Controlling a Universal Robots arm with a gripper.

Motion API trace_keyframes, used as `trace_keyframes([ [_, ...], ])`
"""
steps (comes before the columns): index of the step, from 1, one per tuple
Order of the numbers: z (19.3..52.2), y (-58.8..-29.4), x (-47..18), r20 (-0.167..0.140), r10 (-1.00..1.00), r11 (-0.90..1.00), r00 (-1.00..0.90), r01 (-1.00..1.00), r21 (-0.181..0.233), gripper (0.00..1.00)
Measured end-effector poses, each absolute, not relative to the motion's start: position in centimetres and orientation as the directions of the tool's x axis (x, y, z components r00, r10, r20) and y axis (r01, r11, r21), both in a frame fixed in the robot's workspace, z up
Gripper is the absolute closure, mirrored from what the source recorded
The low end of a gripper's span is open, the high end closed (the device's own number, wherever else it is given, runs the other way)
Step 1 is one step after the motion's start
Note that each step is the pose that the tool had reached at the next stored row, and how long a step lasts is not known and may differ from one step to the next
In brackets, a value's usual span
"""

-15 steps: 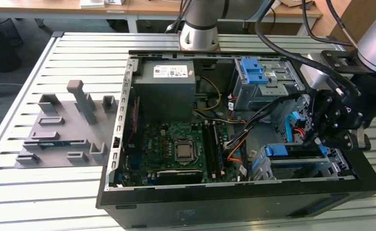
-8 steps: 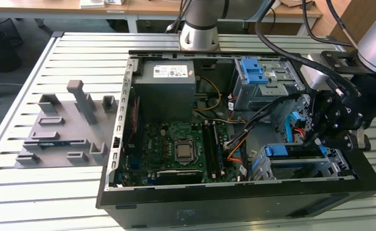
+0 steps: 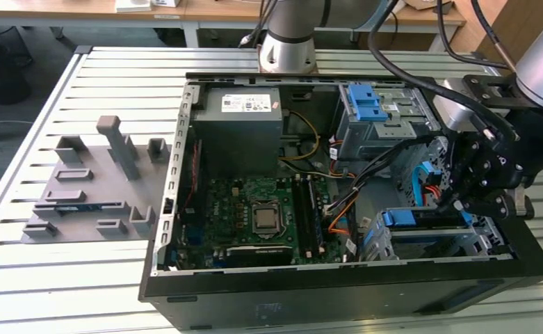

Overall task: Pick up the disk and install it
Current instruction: 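Insert the first disk wire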

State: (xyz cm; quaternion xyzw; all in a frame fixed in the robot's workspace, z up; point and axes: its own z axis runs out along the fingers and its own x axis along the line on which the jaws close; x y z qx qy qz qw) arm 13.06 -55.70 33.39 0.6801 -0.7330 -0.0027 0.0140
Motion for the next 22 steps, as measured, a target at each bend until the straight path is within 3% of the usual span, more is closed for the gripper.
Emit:
trace_keyframes([
  [18,32.95,-55.72,13.29,0.017,-0.996,0.083,-0.083,-0.996,0.027,0.84],
  [22,32.96,-55.72,13.29,0.017,-0.996,0.083,-0.083,-0.996,0.027,0.76],
])
